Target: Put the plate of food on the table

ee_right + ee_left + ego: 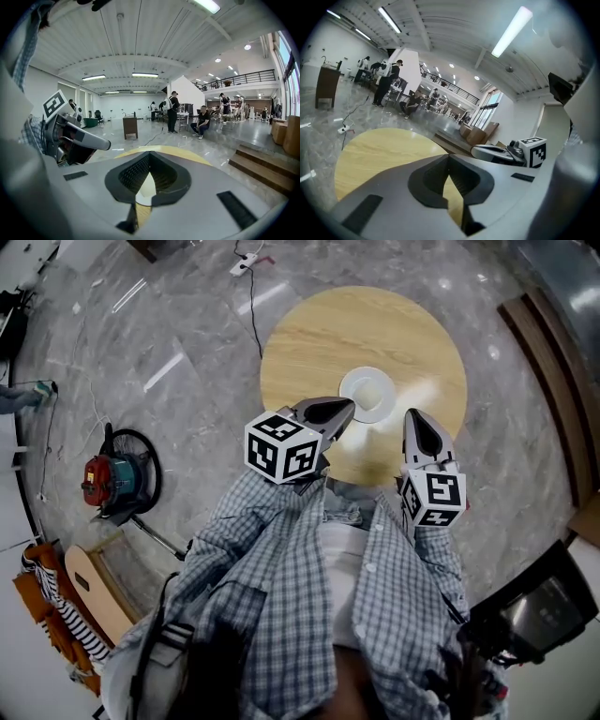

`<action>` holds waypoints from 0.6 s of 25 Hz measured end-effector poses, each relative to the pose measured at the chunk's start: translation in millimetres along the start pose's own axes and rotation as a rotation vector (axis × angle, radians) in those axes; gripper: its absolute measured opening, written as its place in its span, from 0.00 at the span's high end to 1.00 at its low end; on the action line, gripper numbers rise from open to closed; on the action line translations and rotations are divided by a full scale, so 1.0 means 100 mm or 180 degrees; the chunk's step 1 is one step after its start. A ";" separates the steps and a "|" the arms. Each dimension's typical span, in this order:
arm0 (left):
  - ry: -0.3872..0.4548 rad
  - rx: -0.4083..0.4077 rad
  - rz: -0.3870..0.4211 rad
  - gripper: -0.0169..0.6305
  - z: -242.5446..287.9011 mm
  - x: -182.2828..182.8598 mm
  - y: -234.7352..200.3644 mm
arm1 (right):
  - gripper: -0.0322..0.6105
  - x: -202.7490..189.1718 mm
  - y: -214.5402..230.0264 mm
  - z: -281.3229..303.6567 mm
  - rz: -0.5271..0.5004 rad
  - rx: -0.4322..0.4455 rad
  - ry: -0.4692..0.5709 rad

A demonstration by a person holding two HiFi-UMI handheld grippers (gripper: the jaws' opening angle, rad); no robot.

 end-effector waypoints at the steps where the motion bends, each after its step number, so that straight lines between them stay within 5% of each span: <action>1: -0.0003 -0.0022 0.0059 0.96 0.01 0.02 0.03 | 0.94 0.02 0.01 -0.02 0.0007 -0.0014 0.0026; 15: -0.0039 -0.0056 0.0230 0.96 -0.01 -0.01 0.11 | 0.94 0.04 -0.10 -0.06 0.0039 0.0008 0.0064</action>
Point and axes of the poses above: the fingertips, and each gripper's own axes: z forward along the fingers, y to its right, x out of its top, the point moved 4 cm from there along -z, backward along the fingers, and after that the axes turned 5 degrees about x, right-handed, at the moved point
